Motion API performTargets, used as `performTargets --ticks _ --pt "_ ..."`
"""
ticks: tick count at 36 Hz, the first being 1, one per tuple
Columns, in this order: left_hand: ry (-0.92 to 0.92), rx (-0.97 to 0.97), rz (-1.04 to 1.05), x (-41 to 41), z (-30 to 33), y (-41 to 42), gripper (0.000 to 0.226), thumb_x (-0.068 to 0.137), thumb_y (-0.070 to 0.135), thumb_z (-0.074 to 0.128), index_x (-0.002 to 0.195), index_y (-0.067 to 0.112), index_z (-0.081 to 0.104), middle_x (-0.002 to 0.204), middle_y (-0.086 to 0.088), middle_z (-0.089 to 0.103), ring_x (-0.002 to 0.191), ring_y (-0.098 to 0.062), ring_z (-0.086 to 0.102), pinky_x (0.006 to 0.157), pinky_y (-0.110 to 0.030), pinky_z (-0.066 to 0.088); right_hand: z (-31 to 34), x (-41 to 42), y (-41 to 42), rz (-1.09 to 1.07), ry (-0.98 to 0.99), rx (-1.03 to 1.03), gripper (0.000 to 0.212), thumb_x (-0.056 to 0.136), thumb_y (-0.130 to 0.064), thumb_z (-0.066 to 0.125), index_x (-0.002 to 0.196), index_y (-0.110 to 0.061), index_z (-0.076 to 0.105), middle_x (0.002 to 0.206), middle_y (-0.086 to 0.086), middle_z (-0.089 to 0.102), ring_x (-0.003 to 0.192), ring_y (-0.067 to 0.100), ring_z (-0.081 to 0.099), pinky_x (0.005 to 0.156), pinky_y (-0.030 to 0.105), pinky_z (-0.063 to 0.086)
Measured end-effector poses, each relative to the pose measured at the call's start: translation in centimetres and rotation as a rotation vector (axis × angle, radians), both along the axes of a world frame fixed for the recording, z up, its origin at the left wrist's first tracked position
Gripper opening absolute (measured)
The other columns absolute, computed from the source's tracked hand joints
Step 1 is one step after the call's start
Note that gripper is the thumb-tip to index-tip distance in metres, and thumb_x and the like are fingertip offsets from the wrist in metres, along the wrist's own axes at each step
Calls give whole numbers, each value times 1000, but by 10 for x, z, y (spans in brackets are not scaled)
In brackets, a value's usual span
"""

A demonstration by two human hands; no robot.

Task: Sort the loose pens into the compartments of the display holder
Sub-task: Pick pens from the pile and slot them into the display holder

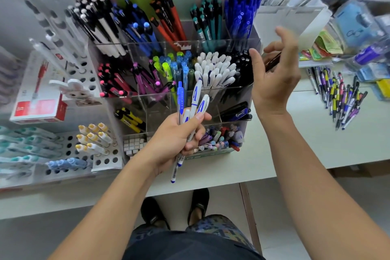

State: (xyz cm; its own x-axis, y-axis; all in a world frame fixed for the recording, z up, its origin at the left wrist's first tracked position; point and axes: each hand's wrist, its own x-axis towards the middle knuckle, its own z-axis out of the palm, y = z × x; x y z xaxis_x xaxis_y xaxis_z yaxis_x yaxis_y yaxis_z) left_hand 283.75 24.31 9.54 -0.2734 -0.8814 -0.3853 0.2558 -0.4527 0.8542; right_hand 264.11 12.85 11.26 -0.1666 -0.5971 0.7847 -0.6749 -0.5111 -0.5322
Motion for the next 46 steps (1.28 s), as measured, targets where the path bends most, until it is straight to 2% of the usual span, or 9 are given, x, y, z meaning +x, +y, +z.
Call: performTargets --ticks 8,13,21,25,30,33,36,41,46 --pt "-27 -20 7 -1 1 -2 24 106 26 49 110 10 66 65 -3 52 42 -8 35 41 -20 28 28 -1 -2 -105 -169 -281 26 93 -22 77 97 -20 52 74 13 63 65 13 60 62 26 54" --pt "-8 -1 25 -3 1 -3 27 105 29 51 116 11 68 68 -4 56 44 -10 42 41 -21 31 8 1 -10 -14 113 -77 23 99 -20 69 88 1 68 81 12 66 74 24 58 76 11 38" --pt "-23 -5 43 -2 5 -2 29 104 30 52 118 13 70 65 0 55 43 -9 40 46 -24 32 -22 1 23 18 294 189 48 108 -33 43 140 0 58 149 16 52 136 29 38 116 46 36" --pt "-40 -48 18 2 6 -1 28 105 28 50 117 13 70 66 0 51 45 -10 36 48 -26 29 -1 24 64 74 -34 258 34 100 -35 60 114 -6 71 104 9 65 91 17 59 81 23 47" --pt "-48 -83 -46 11 11 4 29 105 27 49 85 24 70 65 0 50 45 -9 34 61 -37 27 6 54 81 318 -126 691 17 90 -40 73 100 -25 70 78 -3 62 60 14 53 59 27 46" --pt "-19 -67 -59 21 15 7 30 105 27 48 81 10 54 59 2 52 44 -10 35 63 -40 28 6 68 80 557 -298 869 14 91 -32 73 100 -23 71 78 3 71 63 26 65 61 47 58" --pt "-1 -74 -46 37 17 11 32 100 33 52 87 4 53 62 -6 51 50 -17 35 48 -22 32 11 78 76 723 -442 933 20 95 -10 70 113 -18 65 83 6 72 67 18 67 64 35 57" --pt "29 -43 8 59 14 26 23 104 26 48 96 5 52 67 -13 49 41 -9 39 39 -19 30 9 98 78 811 -294 902 55 95 -5 70 139 -28 47 82 16 69 71 22 64 69 39 56" --pt "-34 -26 69 76 6 44 33 103 30 51 86 2 57 70 -16 56 46 -16 48 41 -23 38 7 113 84 825 -174 913 28 94 -6 71 119 -16 62 79 11 67 65 12 57 61 34 49"
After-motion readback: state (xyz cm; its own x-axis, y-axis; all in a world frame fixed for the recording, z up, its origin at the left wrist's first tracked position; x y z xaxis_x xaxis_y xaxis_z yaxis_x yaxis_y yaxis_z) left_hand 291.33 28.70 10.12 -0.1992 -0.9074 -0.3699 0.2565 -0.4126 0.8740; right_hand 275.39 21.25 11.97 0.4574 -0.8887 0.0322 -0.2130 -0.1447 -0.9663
